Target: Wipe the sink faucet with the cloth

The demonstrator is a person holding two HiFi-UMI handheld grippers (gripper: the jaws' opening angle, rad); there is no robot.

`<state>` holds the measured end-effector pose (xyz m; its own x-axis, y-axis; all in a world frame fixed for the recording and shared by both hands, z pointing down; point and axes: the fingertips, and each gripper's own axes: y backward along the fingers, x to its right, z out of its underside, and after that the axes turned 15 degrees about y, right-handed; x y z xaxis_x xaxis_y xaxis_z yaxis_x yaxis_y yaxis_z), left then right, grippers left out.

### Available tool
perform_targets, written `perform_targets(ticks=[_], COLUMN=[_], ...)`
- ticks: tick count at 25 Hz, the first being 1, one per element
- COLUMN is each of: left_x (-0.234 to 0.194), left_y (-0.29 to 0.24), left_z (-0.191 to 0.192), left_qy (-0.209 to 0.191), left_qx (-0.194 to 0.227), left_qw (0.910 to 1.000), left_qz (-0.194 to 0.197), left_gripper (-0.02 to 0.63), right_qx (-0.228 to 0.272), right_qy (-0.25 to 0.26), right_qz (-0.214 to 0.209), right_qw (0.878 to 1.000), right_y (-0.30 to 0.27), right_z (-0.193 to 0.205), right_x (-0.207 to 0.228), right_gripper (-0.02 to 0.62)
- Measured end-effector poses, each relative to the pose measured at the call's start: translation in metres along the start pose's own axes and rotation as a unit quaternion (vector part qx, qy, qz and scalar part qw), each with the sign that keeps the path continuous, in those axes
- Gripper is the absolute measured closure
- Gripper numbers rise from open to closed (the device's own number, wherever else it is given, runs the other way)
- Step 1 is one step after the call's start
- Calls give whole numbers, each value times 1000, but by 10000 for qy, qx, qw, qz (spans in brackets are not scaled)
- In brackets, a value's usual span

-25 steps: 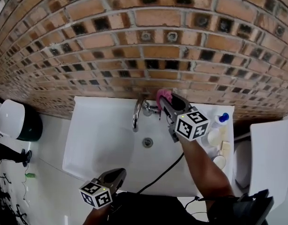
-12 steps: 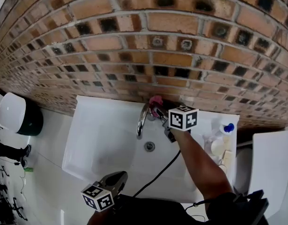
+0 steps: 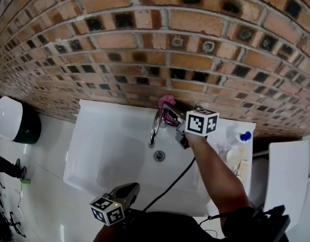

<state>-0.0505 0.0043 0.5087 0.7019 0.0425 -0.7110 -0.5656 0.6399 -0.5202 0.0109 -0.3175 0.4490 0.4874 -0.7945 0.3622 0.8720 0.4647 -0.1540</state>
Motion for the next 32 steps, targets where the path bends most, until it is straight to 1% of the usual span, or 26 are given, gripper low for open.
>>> perform_targets(ticks=[5, 12, 15, 18, 20, 23, 25, 28, 30, 32], left_x=[-3, -9, -7, -11, -18, -30, -37, -40, -38, -35], left_y=[11, 30, 37, 48, 57, 70, 77, 81, 82, 84], left_z=[-1, -4, -3, -3, -2, 3, 4, 4, 5, 6], left_qy=[-34, -158, -277, -365, -408, -452, -453, -477, -535, -614], left_qx=[35, -5, -67, -123, -175, -272, -303, -348, -401, -450], left_qw=[9999, 9991, 9979, 9966, 9961, 9957, 9955, 9945, 9931, 9915], left_qz=[137, 400, 590, 728, 767, 767, 777, 867, 964, 1056], left_gripper=[600, 600, 600, 600, 600, 600, 600, 600, 600, 600], right_qx=[90, -47, -72, -208, -349, -593, -740, -906, -984, -1037], right_qy=[311, 1120, 1491, 2040, 2479, 3177, 3625, 4279, 4626, 4879], right_qz=[25, 351, 487, 626, 684, 792, 897, 1056, 1176, 1307], right_qw=[9995, 9931, 9876, 9767, 9657, 9430, 9247, 8930, 8732, 8568], right_y=[4, 13, 20, 24, 26, 30, 33, 35, 37, 40], right_z=[-21, -38, -46, -51, -51, -45, -40, -32, -25, -16], right_x=[-19, -48, -64, -83, -98, -119, -131, -151, -162, -171], right_gripper=[476, 476, 476, 476, 476, 476, 476, 476, 476, 476])
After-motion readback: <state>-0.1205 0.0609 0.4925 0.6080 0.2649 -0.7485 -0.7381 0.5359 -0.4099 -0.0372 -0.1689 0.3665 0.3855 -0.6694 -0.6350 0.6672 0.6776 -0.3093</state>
